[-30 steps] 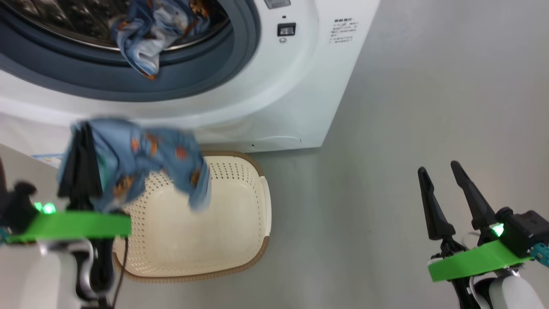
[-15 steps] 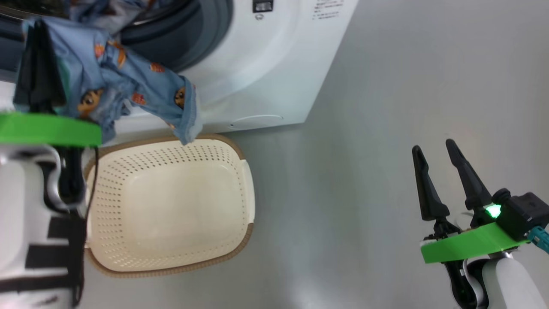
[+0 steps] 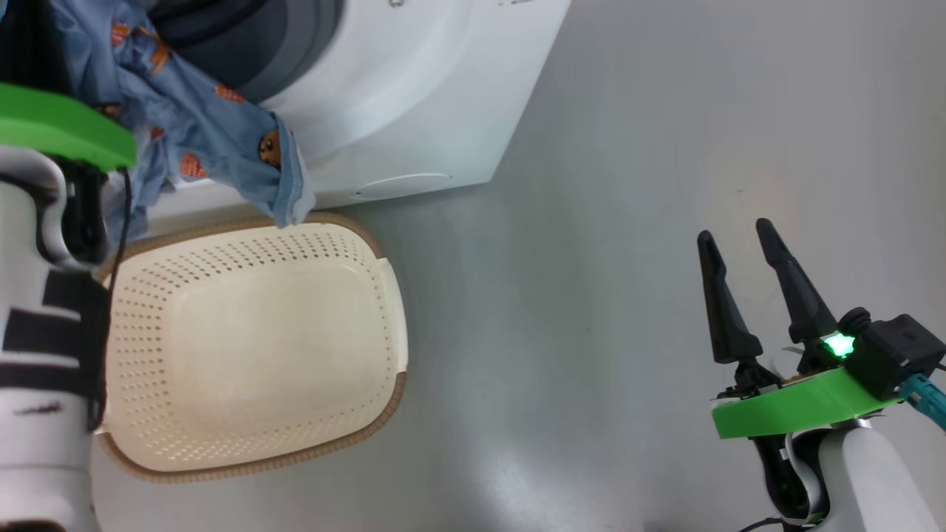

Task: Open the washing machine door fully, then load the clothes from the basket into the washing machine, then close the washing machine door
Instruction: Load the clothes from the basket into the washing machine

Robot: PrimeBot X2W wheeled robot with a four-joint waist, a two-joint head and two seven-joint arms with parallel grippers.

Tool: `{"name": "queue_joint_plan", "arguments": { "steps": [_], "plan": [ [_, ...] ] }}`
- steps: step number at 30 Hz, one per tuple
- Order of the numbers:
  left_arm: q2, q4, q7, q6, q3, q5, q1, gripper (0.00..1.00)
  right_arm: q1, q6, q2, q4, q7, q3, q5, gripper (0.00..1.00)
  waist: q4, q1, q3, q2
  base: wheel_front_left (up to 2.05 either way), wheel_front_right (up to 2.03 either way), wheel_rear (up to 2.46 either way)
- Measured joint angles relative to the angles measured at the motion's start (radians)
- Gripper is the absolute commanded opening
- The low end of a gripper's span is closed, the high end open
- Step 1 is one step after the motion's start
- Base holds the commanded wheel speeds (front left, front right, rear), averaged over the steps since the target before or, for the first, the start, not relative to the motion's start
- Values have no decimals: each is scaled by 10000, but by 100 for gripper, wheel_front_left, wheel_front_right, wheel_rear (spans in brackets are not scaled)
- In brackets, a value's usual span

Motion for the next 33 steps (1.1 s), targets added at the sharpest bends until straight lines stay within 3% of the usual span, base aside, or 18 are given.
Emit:
{"name": "queue_joint_plan", "arguments": {
  "steps": [10, 17, 21, 28, 33],
  "plan": [
    [305, 2516, 6, 0, -629, -105, -1888, 0, -277, 0, 140, 6, 0, 307, 0, 100, -458, 0, 387, 0, 0, 0, 0],
    [591, 3306, 12, 0, -982, -171, -2862, 0, -426, 0, 207, 4, 0, 483, 2, 100, -762, 0, 647, 0, 0, 0, 0],
    [1020, 2416, 12, 23, -637, 109, -3247, 0, -459, 0, 265, -12, 0, 495, 2, 100, -964, 0, 883, 0, 0, 0, 0],
    [1035, 255, 0, 178, 658, 888, -3194, 0, -697, 0, 360, -61, 0, 497, 4, 100, -1136, 0, 1216, 0, 0, 0, 0],
    [855, 341, 0, 125, 1076, 1333, -2743, 0, -803, 0, 437, -61, 0, 499, 2, 100, -1174, 0, 1330, 0, 0, 0, 0]
  ]
}}
